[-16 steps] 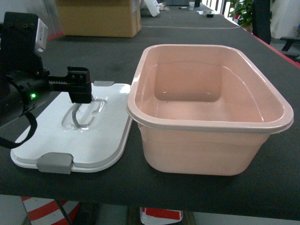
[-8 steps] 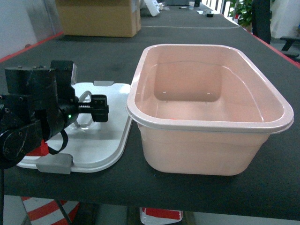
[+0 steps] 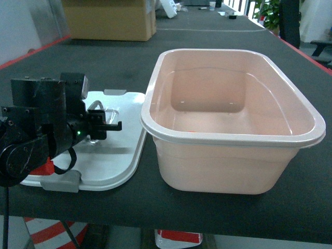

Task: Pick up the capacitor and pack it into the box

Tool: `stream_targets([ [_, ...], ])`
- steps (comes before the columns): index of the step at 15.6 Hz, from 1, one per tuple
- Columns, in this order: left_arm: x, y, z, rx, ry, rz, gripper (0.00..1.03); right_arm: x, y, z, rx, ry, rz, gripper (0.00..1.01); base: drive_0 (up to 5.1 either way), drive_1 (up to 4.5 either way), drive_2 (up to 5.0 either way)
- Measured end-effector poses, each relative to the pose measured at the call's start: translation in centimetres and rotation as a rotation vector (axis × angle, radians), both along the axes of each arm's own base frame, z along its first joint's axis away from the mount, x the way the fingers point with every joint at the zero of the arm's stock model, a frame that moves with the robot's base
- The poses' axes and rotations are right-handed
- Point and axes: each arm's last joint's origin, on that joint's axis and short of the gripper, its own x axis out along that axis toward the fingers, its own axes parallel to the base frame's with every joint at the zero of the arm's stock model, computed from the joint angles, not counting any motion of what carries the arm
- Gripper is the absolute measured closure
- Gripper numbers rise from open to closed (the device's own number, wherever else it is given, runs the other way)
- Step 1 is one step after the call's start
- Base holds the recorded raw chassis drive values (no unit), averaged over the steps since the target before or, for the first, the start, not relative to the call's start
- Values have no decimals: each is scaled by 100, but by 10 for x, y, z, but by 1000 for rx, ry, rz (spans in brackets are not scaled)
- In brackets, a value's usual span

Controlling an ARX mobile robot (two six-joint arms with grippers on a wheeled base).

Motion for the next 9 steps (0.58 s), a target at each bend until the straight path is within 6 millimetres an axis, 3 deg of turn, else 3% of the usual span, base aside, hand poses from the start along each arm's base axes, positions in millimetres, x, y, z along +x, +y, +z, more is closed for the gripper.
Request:
stream_targets([
  [2,-1,2,4,1,-5,13,96,0,0,0,0,0,0,3,0,0,0],
  [3,-4,4,8,-1,-8,24,101,0,0,0,0,0,0,3,0,0,0],
  [6,-11,7,22,-18,0,44,101,0,0,0,0,0,0,3,0,0,0],
  [7,-11,10,39,-21,-11,61,101,0,0,0,0,0,0,3,0,0,0],
  [9,-14,11,98,-29,-94,58,101,0,0,0,0,0,0,3,0,0,0],
])
